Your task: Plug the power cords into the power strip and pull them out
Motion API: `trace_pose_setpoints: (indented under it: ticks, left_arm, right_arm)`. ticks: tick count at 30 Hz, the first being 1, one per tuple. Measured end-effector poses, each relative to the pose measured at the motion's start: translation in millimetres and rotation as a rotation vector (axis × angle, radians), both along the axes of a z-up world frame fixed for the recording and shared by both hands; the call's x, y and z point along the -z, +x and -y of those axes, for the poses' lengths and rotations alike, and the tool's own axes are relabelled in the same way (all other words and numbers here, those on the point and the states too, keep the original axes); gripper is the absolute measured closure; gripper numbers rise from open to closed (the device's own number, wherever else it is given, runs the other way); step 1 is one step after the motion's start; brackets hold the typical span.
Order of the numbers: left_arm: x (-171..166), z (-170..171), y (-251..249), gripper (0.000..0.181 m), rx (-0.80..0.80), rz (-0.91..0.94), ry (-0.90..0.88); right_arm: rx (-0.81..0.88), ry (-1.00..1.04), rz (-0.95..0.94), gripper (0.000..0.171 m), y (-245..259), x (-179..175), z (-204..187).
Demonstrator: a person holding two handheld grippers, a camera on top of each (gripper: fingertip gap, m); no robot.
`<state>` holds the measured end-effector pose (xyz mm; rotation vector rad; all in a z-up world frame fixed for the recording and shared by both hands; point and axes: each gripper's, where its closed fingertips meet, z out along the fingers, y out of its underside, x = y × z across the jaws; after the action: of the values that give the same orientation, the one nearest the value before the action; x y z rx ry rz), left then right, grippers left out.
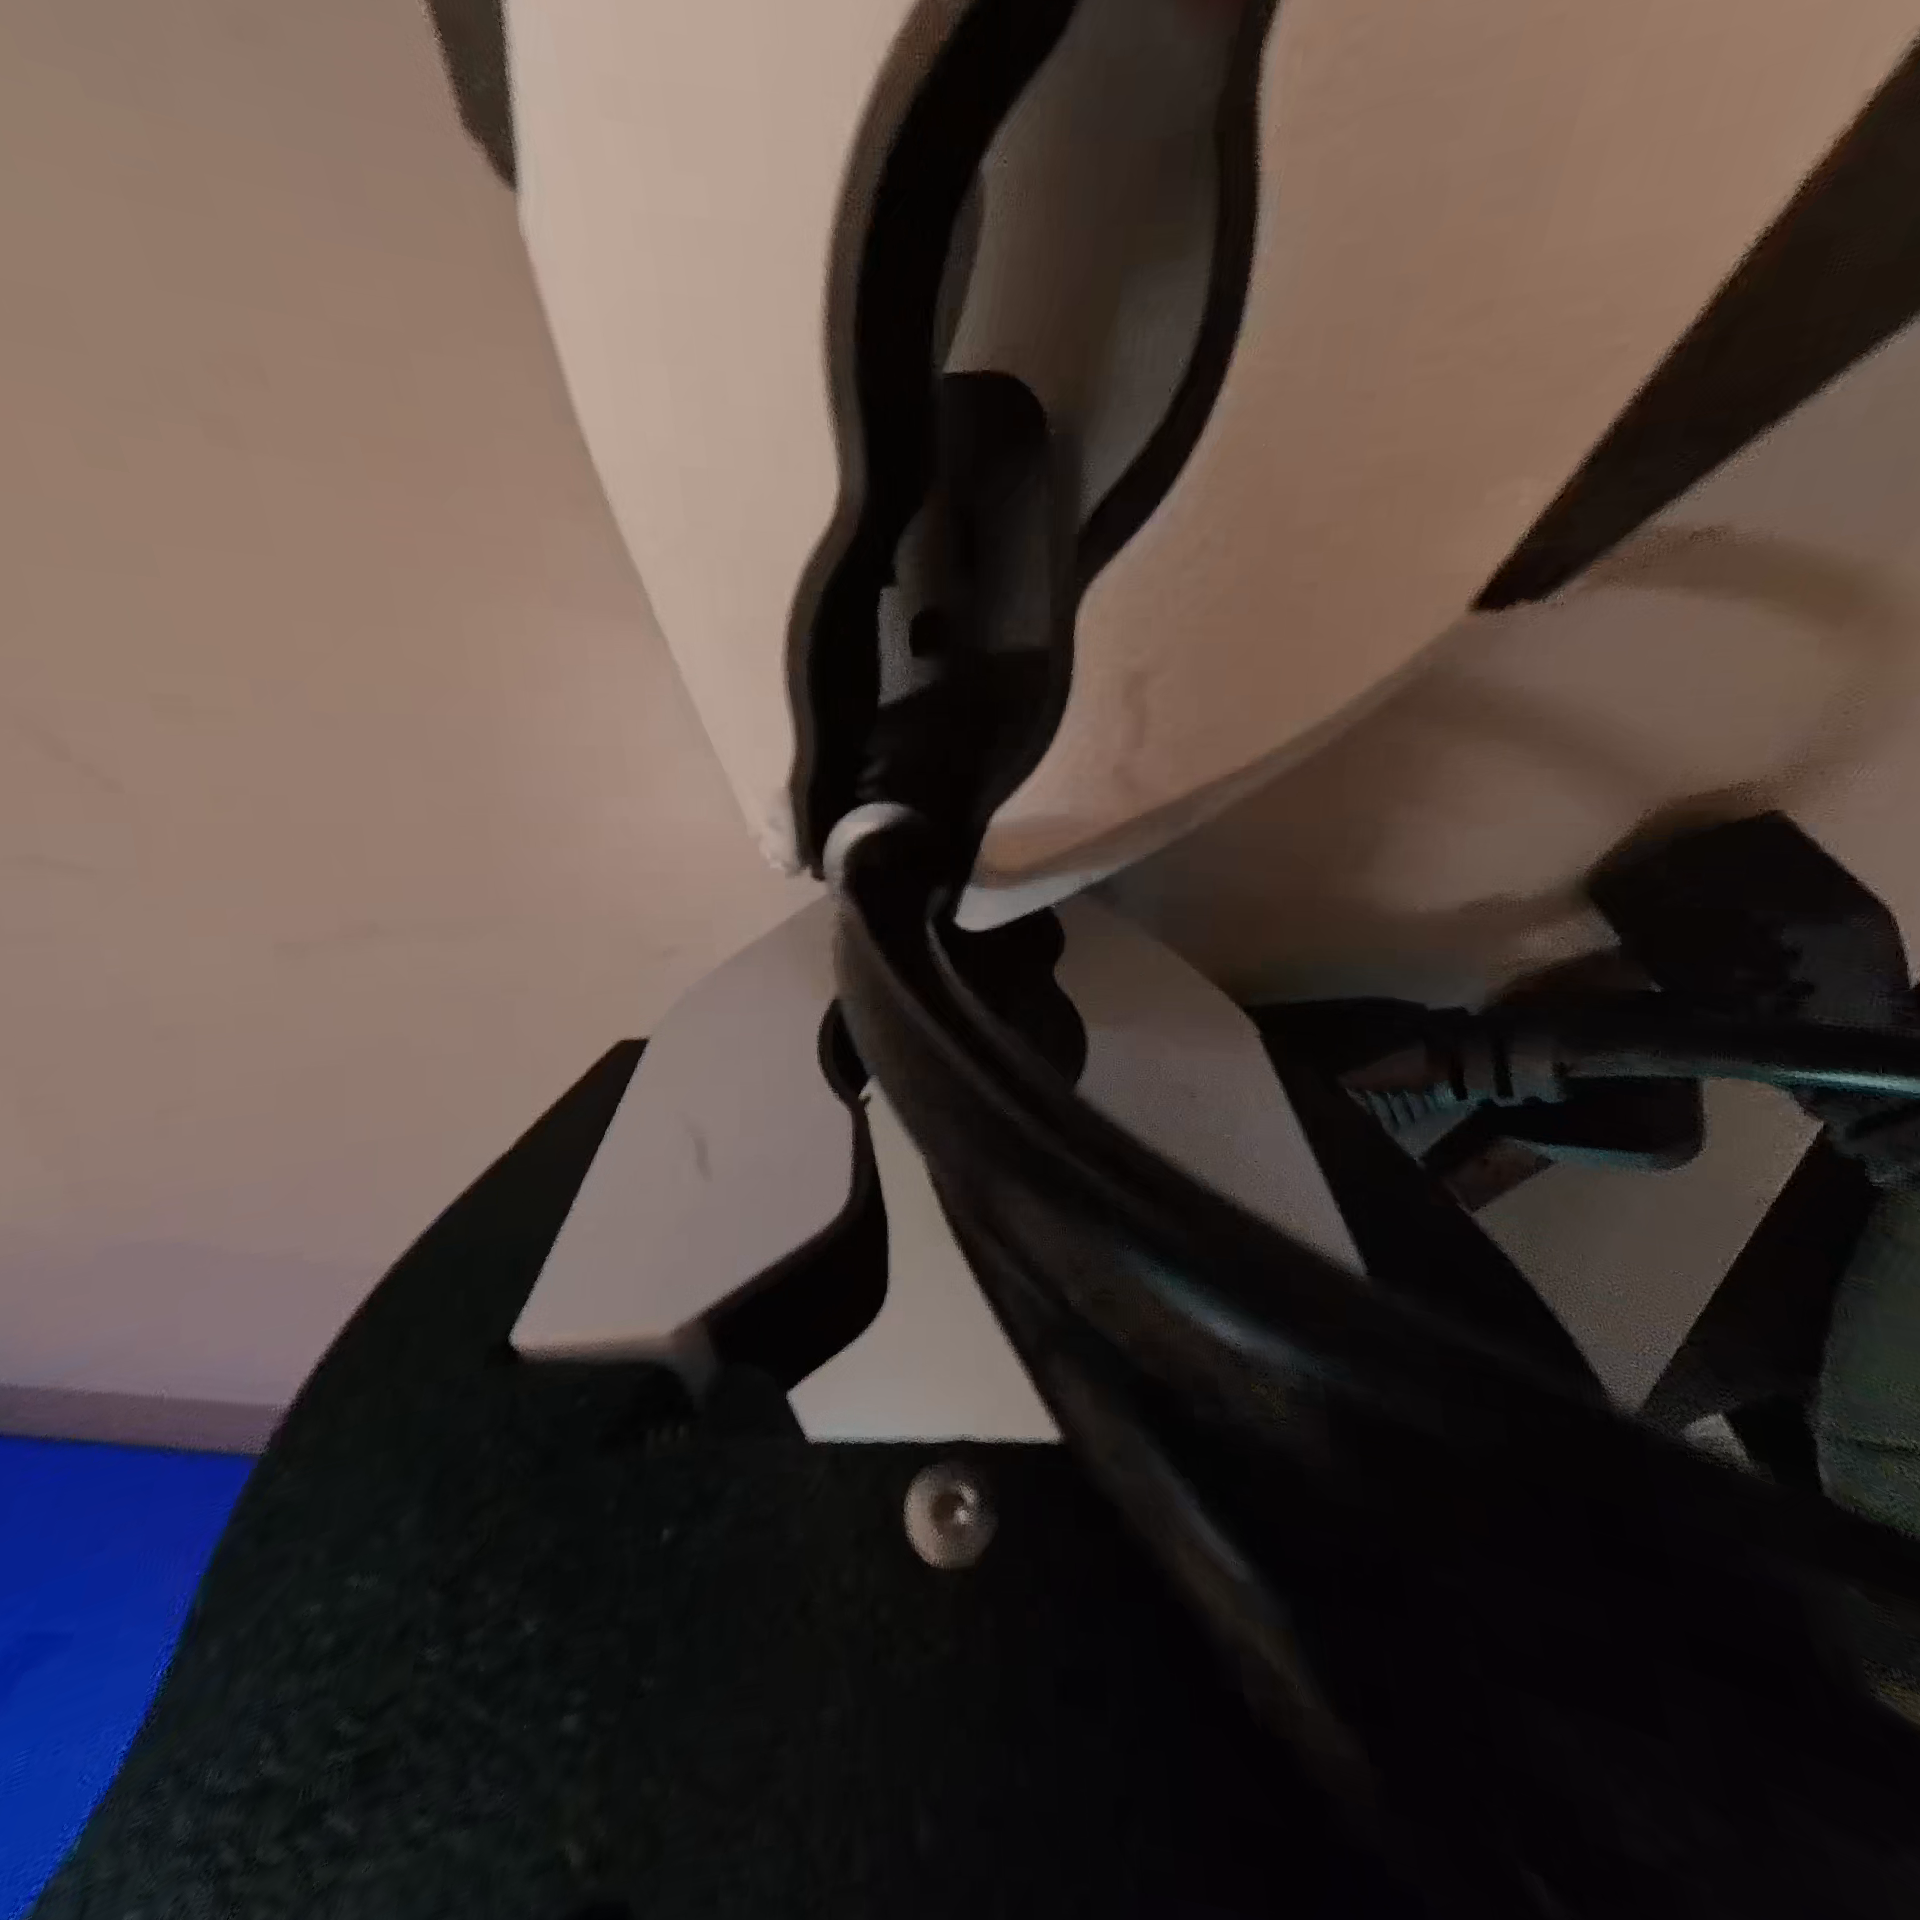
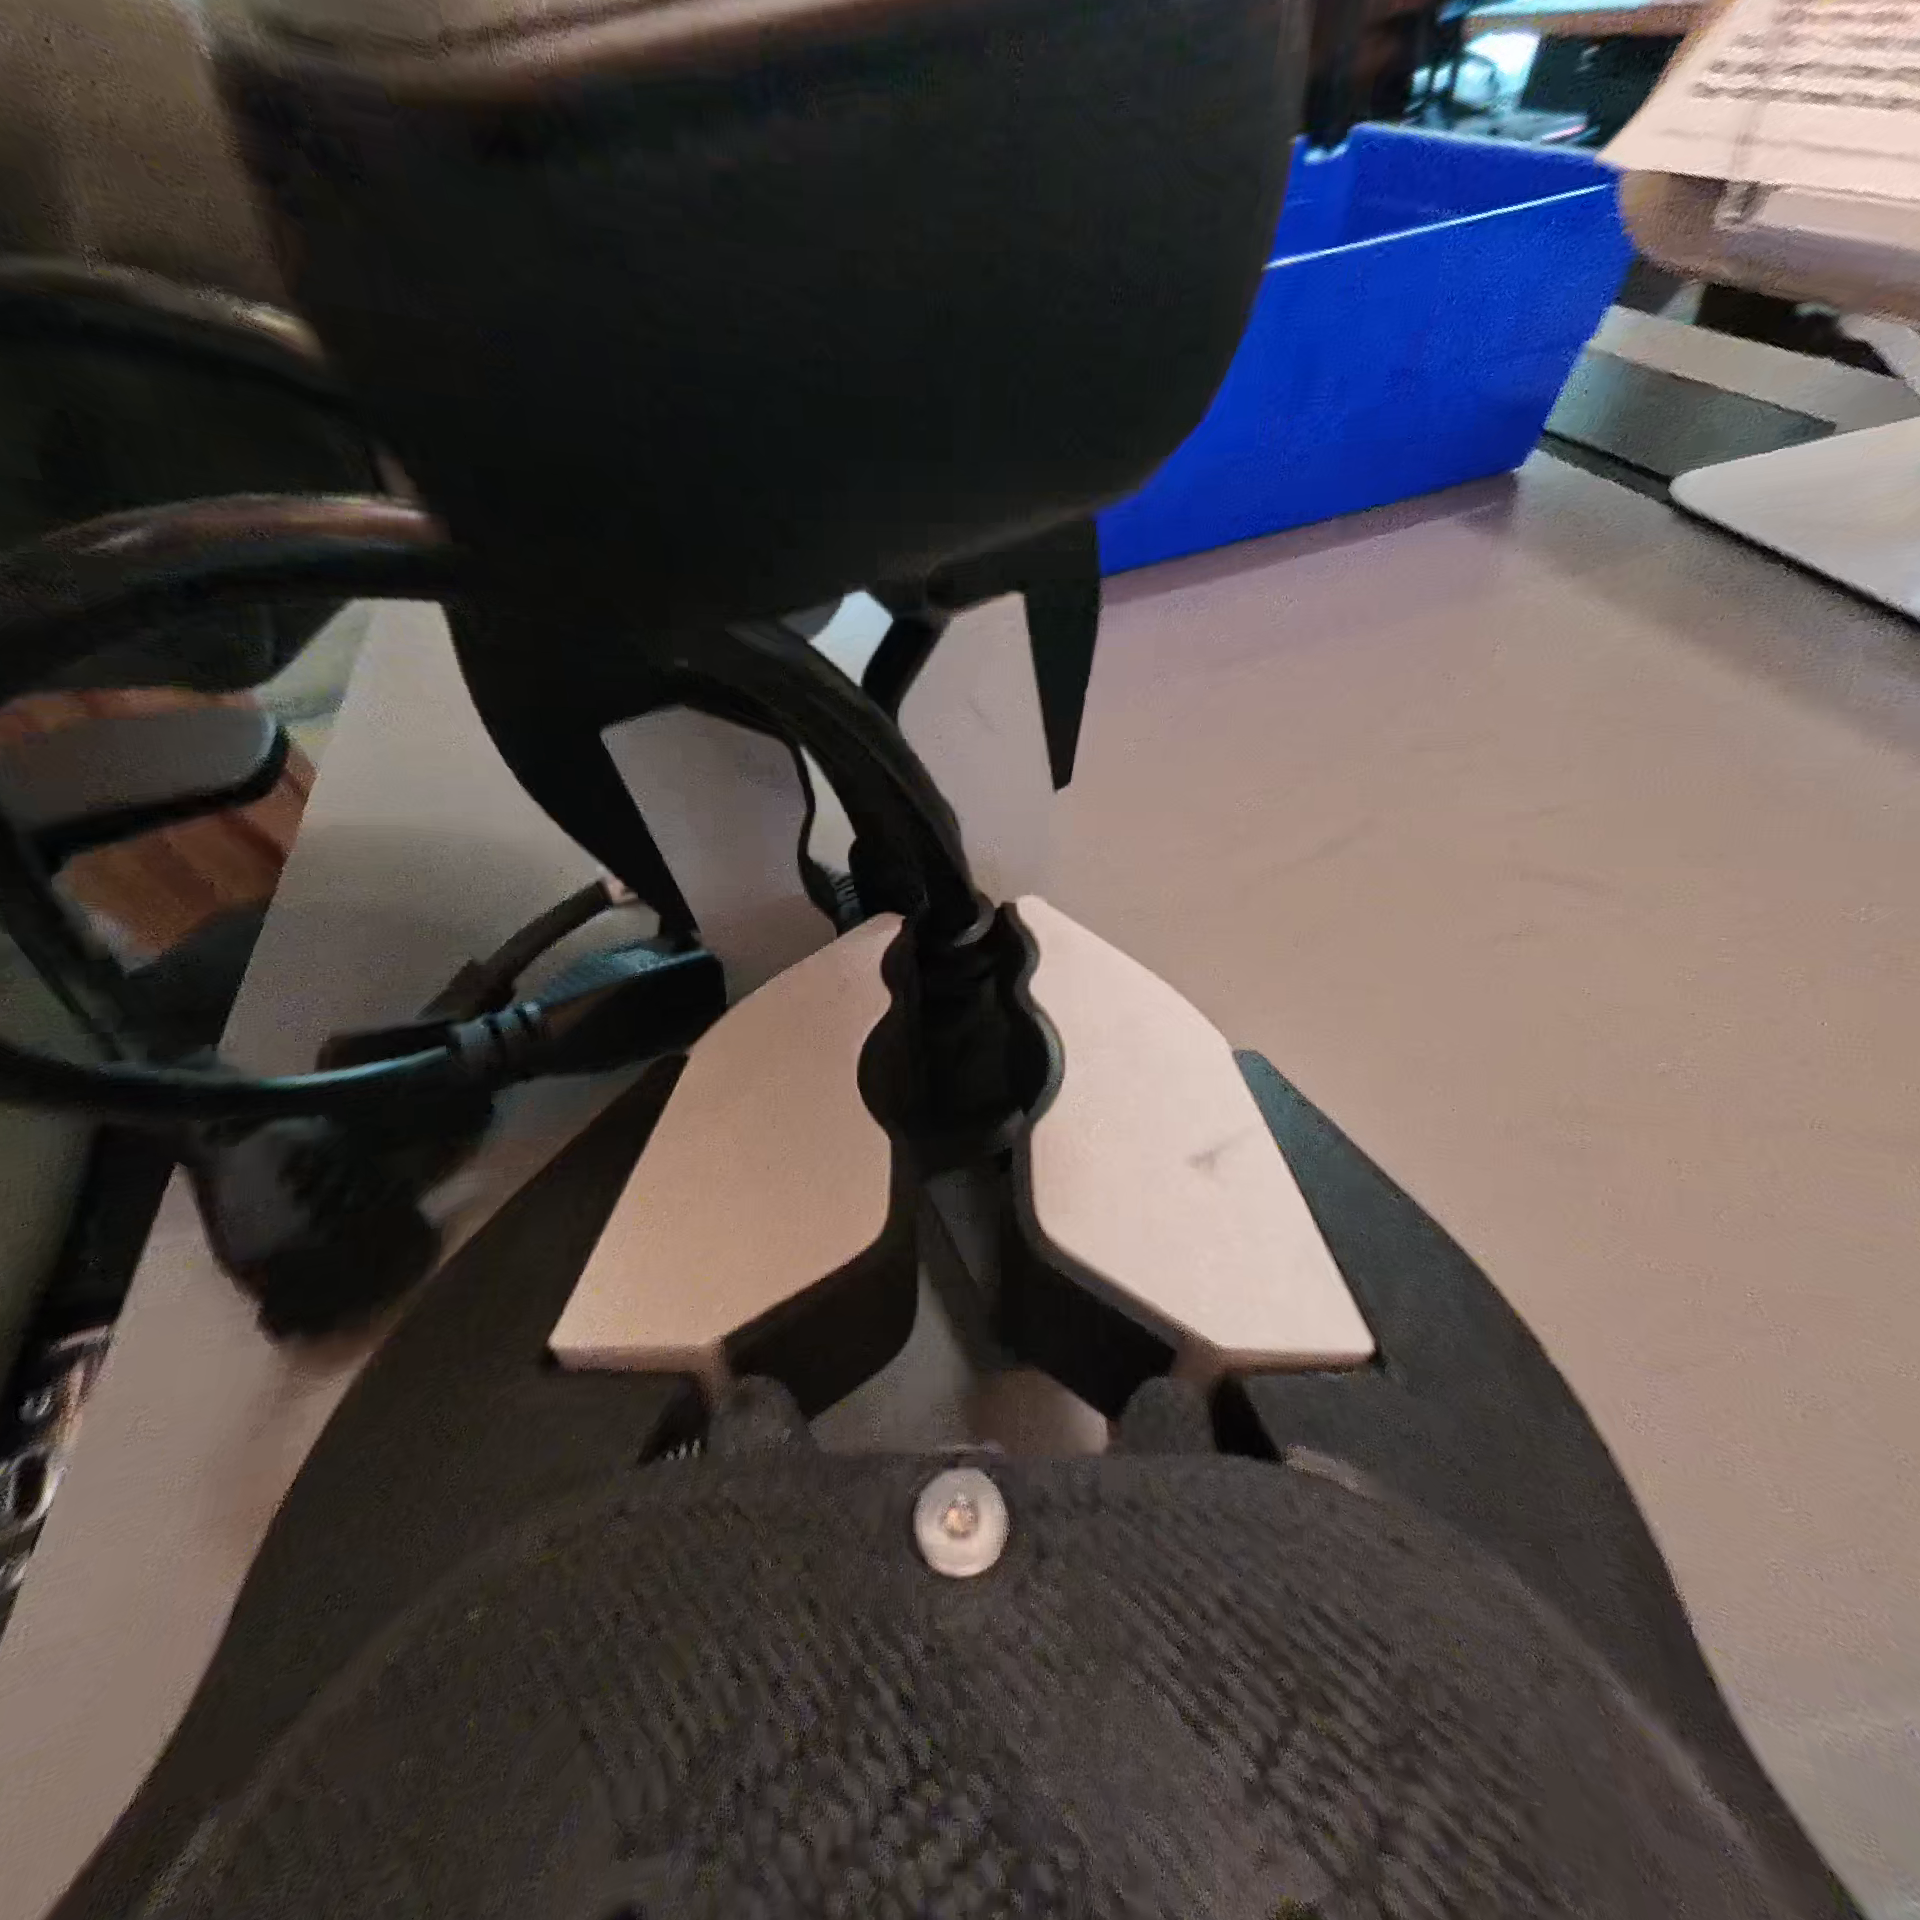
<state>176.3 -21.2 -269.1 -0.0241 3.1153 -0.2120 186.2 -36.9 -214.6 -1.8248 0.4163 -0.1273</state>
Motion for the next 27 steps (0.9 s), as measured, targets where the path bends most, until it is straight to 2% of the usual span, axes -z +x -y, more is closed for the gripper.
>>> trace_pose_setpoints:
  ticks: [2,5,9,13,17,22,25,27]
  left_arm:
    - [0,0,0,0.155,-0.004,0.0,-0.01]
    - [0,2,-4,0.157,0.032,-0.006,-0.01]
    - [0,1,0,0.155,0.001,0.002,-0.005]
    - [0,2,-4,0.155,0.03,-0.004,-0.017]
    - [0,0,4,0.155,-0.033,0.002,-0.028]
    - [-1,2,-1,0.155,0.022,0.012,-0.018]
    - [0,1,2,0.155,-0.012,0.0,-0.016]
    - [0,1,2,0.155,0.0,-0.006,-0.025]
  right_arm:
    - [0.004,0.002,0.003,0.159,-1,-1,0]
    - [-0.098,-0.058,0.103,0.159,-15,-2,1]
    - [-0.008,0.038,0.031,0.159,-1,-4,0]
    - [-0.088,-0.085,0.146,0.159,-12,-4,1]
    - [0.061,0.021,0.073,0.159,7,-6,-1]
    - [-0.069,-0.074,0.201,0.159,-10,-8,0]
    - [0.023,0.012,0.083,0.159,4,-8,0]
    - [0.002,0.004,0.117,0.161,1,-10,-1]
